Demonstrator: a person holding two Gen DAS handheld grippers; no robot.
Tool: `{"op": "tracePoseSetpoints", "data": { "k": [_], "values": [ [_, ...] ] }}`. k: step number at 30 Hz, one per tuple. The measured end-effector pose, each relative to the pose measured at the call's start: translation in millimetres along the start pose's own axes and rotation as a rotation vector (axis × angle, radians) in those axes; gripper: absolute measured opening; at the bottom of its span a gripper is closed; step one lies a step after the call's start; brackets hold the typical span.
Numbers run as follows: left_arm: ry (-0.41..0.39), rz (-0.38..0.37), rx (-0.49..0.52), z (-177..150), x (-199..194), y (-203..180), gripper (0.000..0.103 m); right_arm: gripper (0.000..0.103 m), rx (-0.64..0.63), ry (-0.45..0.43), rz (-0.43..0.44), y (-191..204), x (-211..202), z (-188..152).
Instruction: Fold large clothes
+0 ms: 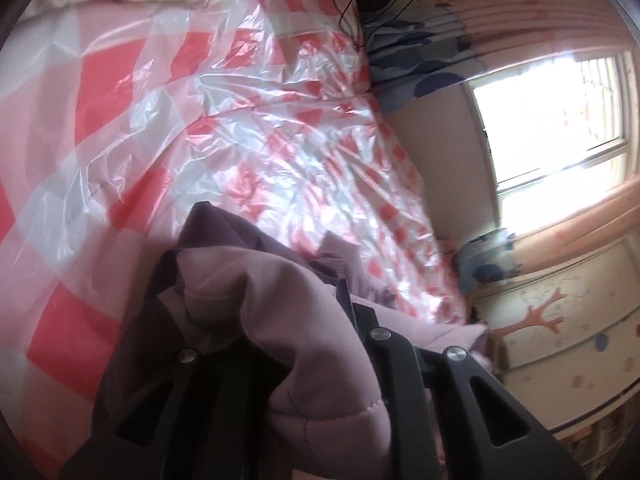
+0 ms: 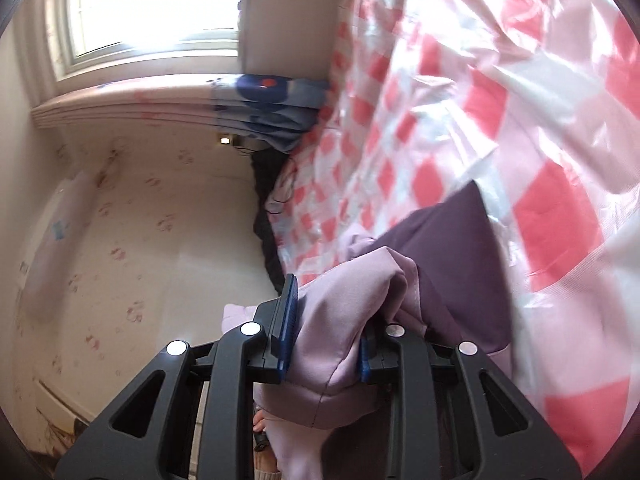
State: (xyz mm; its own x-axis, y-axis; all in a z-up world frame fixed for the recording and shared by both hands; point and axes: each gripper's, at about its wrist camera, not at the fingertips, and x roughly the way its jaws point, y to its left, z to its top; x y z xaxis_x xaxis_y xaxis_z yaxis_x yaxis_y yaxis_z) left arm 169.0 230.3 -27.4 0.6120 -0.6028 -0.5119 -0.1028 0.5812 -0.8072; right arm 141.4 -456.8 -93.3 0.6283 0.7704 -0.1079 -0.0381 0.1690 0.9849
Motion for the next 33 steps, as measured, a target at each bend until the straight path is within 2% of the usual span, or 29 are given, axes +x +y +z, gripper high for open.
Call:
{"op": "tracePoseSetpoints", "data": {
  "k": [3,5,7,9,10,11,13,15,18,19,20,21,22,24,25,27,29,30,33],
  "values": [
    [0.029,0.089,0.011,0,22,5,0.017,0.028,0.079,0.027,-0.013,-19,11,8],
    [0.047,0.111,-0.003,4,24,1,0.020,0.040,0.093,0.020,-0.008,-16,12,10],
    [0.059,0.046,-0.063,11,19,-2,0.034,0.070,0.084,-0.013,0.036,-2,3,6],
    [0.055,-0.052,-0.154,18,7,-3,0.058,0.086,0.018,-0.058,0.044,21,-10,-1],
    [0.043,-0.102,-0.211,22,0,-5,0.062,0.090,-0.017,-0.078,0.048,33,-16,-4],
    [0.029,-0.133,-0.247,25,-6,-6,0.070,0.091,-0.060,-0.092,0.042,47,-20,-8],
    [-0.017,-0.170,-0.259,26,-17,-19,0.079,0.091,-0.224,-0.071,-0.059,82,-16,-22],
    [-0.098,-0.154,-0.158,20,-34,-48,0.082,0.091,-0.396,-0.024,-0.192,114,1,-38],
    [-0.172,-0.098,0.155,-6,-45,-113,0.087,0.091,-0.690,0.079,-0.405,155,55,-71],
    [-0.165,-0.067,0.297,-23,-36,-138,0.089,0.091,-0.751,0.108,-0.455,161,74,-79],
    [-0.142,-0.049,0.365,-33,-26,-149,0.089,0.091,-0.815,0.137,-0.509,164,92,-87],
    [-0.088,-0.011,0.466,-49,-5,-164,0.089,0.091,-0.888,0.148,-0.600,164,115,-94],
    [-0.058,0.020,0.529,-60,15,-172,0.089,0.091,-0.939,0.146,-0.680,161,135,-96],
    [-0.038,0.112,0.626,-75,51,-177,0.089,0.091,-0.968,0.148,-0.776,144,169,-90],
    [-0.027,0.166,0.658,-76,70,-173,0.089,0.091,-0.963,0.148,-0.814,132,182,-84],
    [0.021,0.276,0.635,-66,115,-151,0.089,0.091,-0.940,0.168,-0.864,107,201,-72],
    [0.069,0.306,0.528,-50,140,-119,0.085,0.091,-0.878,0.198,-0.847,81,216,-56],
    [0.077,0.308,0.505,-45,146,-110,0.085,0.091,-0.857,0.198,-0.834,75,219,-47],
    [0.085,0.375,0.527,-42,164,-106,0.085,0.091,-0.800,0.240,-0.847,62,235,-30]
  ]
}}
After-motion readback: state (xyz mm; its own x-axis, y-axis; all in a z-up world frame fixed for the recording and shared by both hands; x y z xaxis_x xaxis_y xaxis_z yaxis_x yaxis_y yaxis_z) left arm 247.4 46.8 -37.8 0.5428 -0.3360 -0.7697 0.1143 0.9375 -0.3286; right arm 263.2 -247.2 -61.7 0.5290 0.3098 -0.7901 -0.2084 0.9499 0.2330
